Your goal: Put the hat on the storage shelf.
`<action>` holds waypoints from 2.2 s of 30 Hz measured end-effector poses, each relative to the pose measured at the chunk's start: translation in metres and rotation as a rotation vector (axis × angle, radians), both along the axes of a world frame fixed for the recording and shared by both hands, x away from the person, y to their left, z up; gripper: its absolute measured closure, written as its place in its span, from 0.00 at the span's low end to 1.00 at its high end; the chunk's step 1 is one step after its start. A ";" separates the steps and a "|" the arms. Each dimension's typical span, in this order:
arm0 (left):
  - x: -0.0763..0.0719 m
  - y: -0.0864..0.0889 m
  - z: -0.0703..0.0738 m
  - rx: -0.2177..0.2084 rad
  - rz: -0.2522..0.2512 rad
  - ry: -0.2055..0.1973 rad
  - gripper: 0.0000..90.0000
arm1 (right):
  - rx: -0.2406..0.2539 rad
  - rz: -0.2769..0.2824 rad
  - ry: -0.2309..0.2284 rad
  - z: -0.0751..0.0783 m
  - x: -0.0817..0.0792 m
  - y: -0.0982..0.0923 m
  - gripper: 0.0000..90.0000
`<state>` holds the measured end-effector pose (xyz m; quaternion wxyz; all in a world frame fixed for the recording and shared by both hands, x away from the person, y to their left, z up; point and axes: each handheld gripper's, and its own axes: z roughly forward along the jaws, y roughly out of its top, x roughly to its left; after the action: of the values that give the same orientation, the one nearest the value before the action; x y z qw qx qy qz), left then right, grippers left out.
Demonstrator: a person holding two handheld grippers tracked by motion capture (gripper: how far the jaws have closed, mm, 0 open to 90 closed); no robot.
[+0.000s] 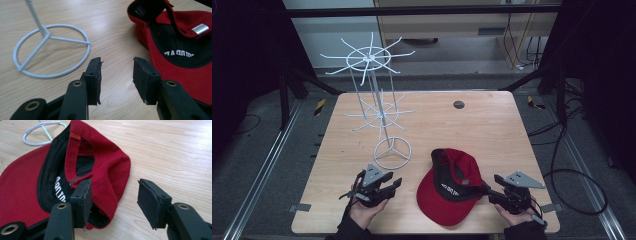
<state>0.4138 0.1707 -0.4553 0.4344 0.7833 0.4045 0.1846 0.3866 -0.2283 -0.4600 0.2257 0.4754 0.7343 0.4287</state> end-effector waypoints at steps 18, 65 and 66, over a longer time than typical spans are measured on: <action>-0.003 -0.050 -0.013 0.077 -0.106 0.041 0.72 | 0.007 0.052 0.095 -0.012 -0.005 0.002 0.57; 0.007 -0.074 -0.015 0.053 -0.198 0.049 0.83 | 0.039 0.060 -0.083 0.057 0.025 0.036 0.98; 0.007 -0.074 -0.011 0.051 -0.197 0.026 0.79 | 0.040 0.060 -0.085 0.057 0.025 0.035 0.98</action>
<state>0.4206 0.0970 -0.4661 0.4249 0.8325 0.3263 0.1409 0.4116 -0.1932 -0.4034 0.2342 0.4389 0.7294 0.4696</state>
